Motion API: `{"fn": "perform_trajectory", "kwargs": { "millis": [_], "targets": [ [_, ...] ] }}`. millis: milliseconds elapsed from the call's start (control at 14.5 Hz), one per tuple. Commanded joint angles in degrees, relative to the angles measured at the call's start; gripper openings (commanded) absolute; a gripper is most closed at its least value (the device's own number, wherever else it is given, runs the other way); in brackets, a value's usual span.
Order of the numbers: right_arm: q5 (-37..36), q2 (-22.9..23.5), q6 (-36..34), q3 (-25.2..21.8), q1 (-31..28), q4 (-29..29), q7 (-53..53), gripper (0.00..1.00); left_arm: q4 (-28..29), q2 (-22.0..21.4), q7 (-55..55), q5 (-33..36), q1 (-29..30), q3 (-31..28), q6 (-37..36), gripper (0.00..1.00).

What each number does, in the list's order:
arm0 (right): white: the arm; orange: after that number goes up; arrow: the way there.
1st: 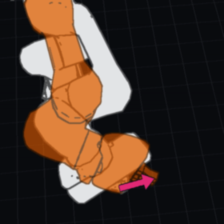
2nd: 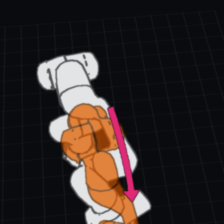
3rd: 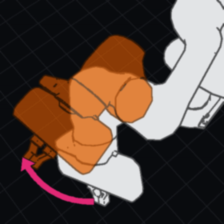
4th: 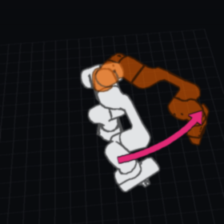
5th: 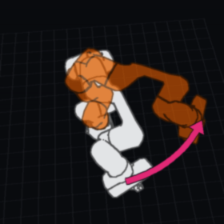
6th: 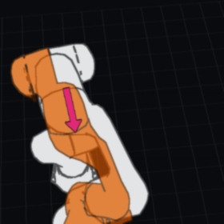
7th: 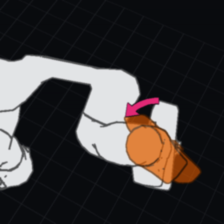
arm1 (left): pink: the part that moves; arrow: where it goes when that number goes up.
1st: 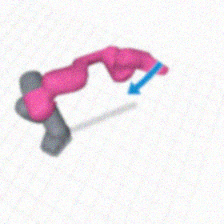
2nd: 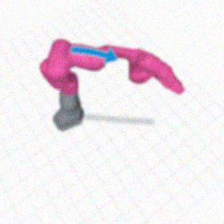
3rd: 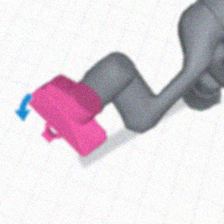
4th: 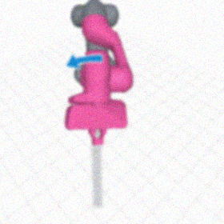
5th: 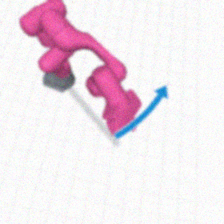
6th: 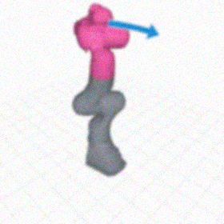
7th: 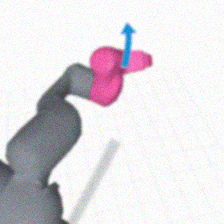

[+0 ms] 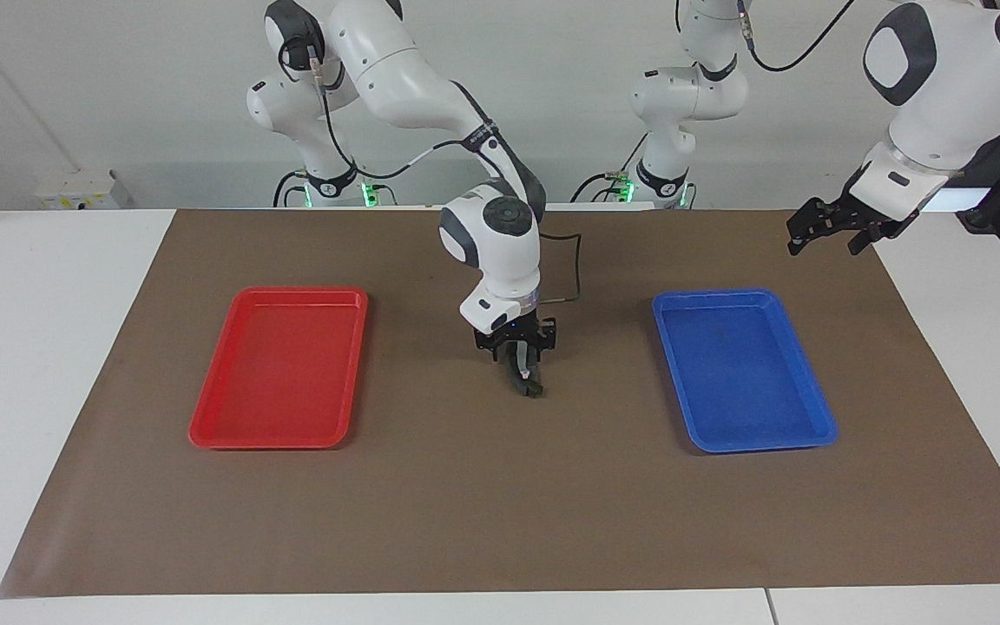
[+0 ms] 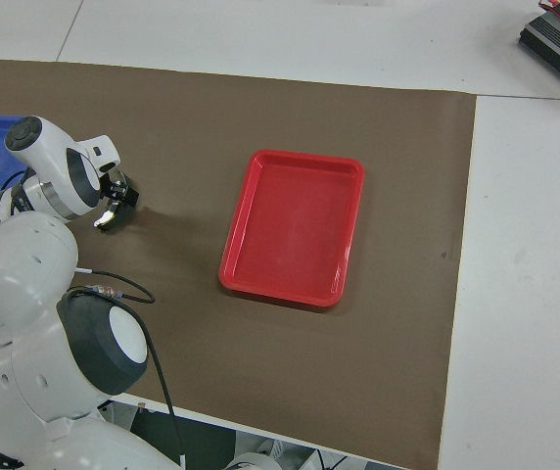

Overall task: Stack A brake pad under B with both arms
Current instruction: 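Lower the curved pad onto the dark pad with the right gripper, then open the right gripper to release the curved pad on the stack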

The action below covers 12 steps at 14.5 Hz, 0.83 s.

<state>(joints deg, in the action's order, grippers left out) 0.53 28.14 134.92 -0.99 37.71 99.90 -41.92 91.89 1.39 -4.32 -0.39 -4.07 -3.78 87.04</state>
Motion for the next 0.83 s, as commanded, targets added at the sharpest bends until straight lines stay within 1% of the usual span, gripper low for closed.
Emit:
{"fn": "perform_trajectory", "kwargs": {
  "millis": [0, 138, 345, 483, 759],
  "targets": [
    [-2.2, -3.8, -3.6, -0.6, -1.7, 0.3, 2.1, 1.00, -0.1, -0.1, -0.9, -0.7, 0.8, 0.4, -0.8, 1.00],
    [-3.3, -8.2, -6.7, -0.5, -6.8, 1.4, 6.3, 1.00, -0.1, -0.1, -0.9, -0.7, 0.8, 0.4, -0.8, 1.00],
    [-3.3, -15.1, -14.8, -0.4, -14.5, 2.2, 17.6, 1.00, -0.1, -0.1, -0.9, -0.7, 0.8, 0.4, -0.8, 1.00],
    [-3.3, -18.3, -20.9, -0.3, -18.7, 2.2, 21.9, 1.00, -0.1, -0.1, -0.9, -0.7, 0.8, 0.4, -0.8, 1.00],
    [-3.1, -23.6, -32.6, -0.3, -25.9, 2.3, 26.1, 1.00, -0.1, -0.1, -0.9, -0.7, 0.8, 0.4, -0.8, 1.00]
  ]
}}
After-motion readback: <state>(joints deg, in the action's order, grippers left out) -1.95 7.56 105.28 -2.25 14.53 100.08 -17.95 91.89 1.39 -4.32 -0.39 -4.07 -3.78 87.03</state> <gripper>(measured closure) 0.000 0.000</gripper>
